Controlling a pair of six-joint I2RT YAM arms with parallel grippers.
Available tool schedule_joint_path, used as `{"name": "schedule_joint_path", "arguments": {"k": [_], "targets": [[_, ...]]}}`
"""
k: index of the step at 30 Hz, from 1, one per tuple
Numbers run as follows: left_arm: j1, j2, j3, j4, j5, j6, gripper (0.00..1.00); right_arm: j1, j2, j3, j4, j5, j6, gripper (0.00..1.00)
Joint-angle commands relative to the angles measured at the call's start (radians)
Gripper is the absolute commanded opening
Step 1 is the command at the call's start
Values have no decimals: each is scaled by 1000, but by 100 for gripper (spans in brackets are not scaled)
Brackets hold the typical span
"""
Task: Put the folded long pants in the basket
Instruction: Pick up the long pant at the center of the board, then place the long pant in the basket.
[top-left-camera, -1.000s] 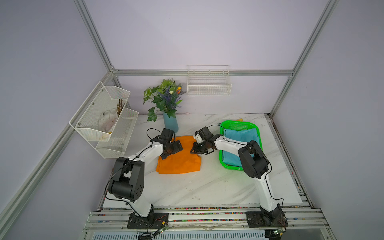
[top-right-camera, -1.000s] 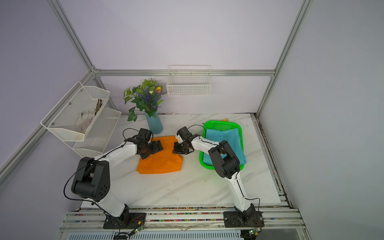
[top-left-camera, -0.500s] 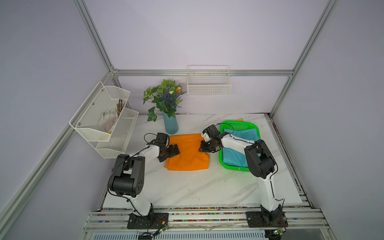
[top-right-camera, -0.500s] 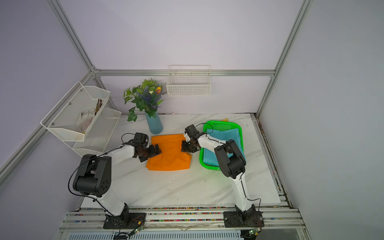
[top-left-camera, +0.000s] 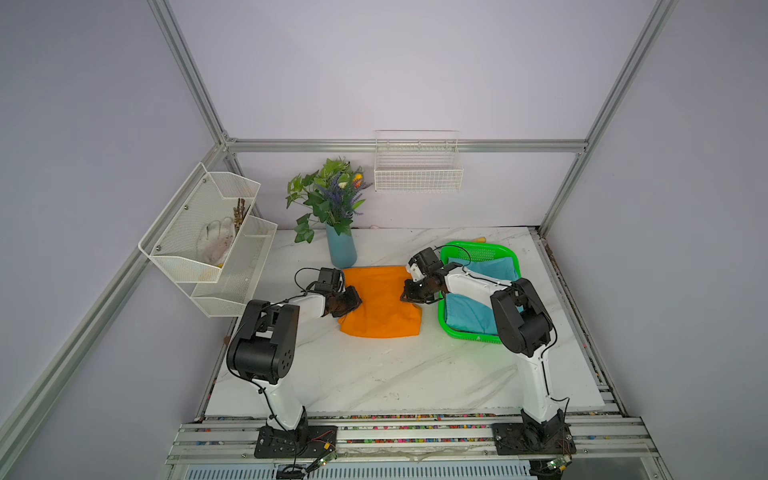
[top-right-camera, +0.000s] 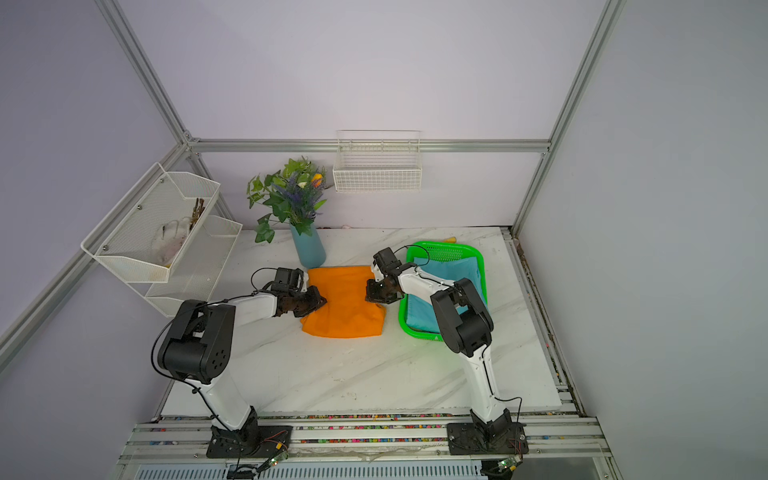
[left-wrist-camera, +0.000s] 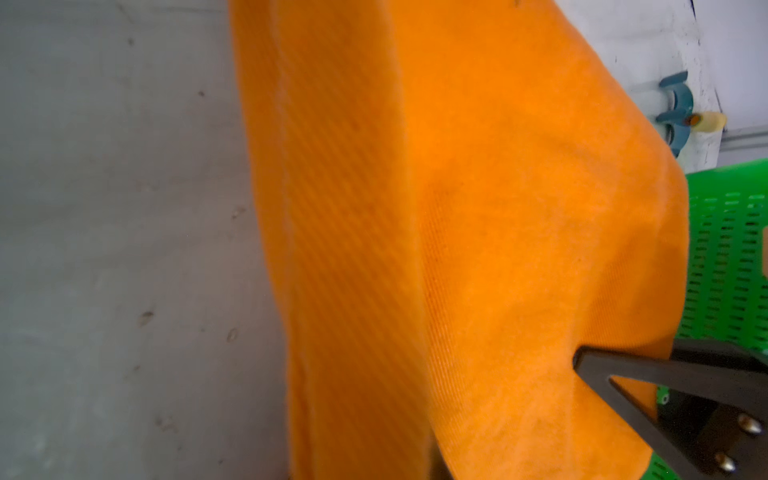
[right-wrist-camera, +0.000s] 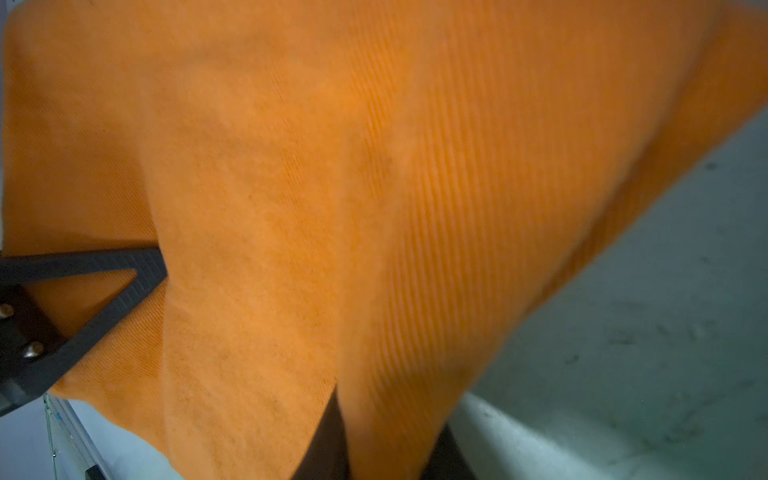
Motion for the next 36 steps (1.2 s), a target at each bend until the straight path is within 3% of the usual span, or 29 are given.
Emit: {"name": "schedule_joint_path", "arguments": {"k": [1, 13, 21, 36], "targets": [[-53, -14, 36, -52, 86, -24, 0, 27, -52, 34, 6, -64, 19, 0], [-163, -118, 382, -192, 112, -51, 0, -16, -181, 250, -130, -67, 4, 0], [-254, -104, 590, -208, 115, -77, 0, -110, -328, 273, -206, -54, -58, 0], [-492, 268, 1030, -247, 181, -127, 0, -458, -575, 96, -441, 54, -224, 0]]}}
